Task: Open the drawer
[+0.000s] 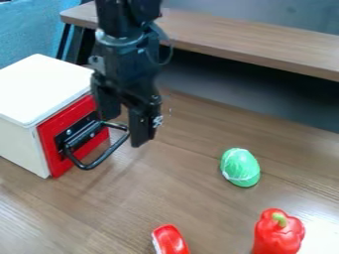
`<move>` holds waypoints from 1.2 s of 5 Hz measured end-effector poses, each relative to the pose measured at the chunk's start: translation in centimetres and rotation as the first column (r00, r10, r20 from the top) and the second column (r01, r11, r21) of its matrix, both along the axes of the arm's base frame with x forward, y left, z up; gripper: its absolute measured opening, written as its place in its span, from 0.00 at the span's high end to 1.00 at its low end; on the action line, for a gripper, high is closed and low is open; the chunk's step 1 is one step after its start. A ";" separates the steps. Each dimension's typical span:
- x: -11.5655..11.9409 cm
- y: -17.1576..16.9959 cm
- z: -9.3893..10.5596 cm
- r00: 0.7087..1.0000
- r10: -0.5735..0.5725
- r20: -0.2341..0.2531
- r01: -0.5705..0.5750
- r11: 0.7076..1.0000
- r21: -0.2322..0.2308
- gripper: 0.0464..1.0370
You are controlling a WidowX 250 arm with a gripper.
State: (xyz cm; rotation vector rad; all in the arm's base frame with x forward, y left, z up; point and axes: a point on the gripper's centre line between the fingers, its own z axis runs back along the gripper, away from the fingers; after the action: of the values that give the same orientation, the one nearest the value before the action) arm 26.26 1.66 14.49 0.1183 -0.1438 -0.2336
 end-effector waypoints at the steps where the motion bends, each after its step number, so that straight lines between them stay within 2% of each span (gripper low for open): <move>1: 0.1 1.0 -1.3 1.000 0.019 -0.019 -0.019 1.000 0.000 0.04; 4: 0.8 3.9 -4.2 0.995 0.087 0.041 -0.088 0.996 0.025 0.04; 6: 2.6 4.5 -5.4 0.989 0.137 0.053 -0.138 0.990 0.016 0.04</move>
State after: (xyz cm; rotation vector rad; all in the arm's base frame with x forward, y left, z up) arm 28.88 6.14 9.10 0.1527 -0.1838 -0.0944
